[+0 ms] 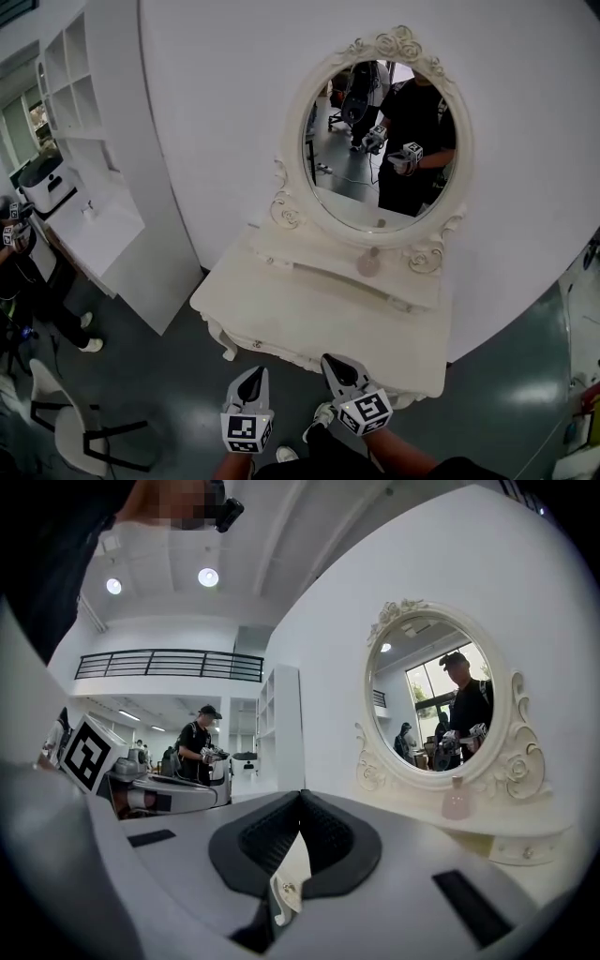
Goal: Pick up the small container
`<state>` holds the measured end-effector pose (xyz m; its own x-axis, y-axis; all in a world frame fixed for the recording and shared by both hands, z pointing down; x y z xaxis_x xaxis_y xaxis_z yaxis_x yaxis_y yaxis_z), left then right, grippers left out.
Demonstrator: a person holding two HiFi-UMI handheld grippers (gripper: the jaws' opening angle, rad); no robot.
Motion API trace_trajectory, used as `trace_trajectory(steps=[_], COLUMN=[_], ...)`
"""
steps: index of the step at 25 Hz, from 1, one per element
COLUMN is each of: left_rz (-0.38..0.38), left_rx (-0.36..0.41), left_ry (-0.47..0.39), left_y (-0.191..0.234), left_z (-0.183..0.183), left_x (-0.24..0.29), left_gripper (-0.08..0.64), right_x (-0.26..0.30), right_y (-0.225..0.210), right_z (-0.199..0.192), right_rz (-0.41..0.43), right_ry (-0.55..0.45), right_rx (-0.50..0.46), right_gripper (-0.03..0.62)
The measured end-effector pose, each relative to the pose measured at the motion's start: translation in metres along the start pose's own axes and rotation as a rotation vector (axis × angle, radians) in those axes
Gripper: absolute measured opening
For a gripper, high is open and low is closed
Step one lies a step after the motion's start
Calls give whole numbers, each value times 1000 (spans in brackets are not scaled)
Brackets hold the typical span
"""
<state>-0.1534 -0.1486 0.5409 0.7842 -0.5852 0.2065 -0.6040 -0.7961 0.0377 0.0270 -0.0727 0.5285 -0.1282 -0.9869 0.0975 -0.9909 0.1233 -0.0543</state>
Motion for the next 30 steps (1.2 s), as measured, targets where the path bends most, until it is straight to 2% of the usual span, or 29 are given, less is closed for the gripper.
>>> trace_trajectory(steps=[7, 10, 17, 27, 30], left_rz=[-63, -90, -119, -185, -222], left_rx=[104, 138, 172, 178, 215], left_ry=[19, 21, 24, 52, 54], left_y=[-9, -16, -26, -46, -48], left_z=[10, 19, 39, 45, 48], left_x=[79, 115, 187, 245, 264], left_gripper=[8, 8, 8, 8, 8], right_x=[26, 31, 39, 47, 52], right_y=[-61, -96, -170, -217, -226], right_z=[1, -4, -8, 0, 5], right_rz=[-50, -101, -197, -251, -299], right_ry=[-6, 2, 12, -12, -31], right_rx=[4, -4, 16, 22, 1], right_gripper=[6, 6, 6, 6, 6])
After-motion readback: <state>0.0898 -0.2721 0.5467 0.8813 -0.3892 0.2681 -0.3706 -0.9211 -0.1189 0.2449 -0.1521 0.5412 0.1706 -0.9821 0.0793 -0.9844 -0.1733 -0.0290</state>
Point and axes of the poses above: the fingertips, and each gripper's own axes: x forward along the fingers, y to its left, z out of its top, the point moved 6 cm from there along -x, backward along the fingers, and after that the axes turned 2 degrees about y, right-handed, at the moved point
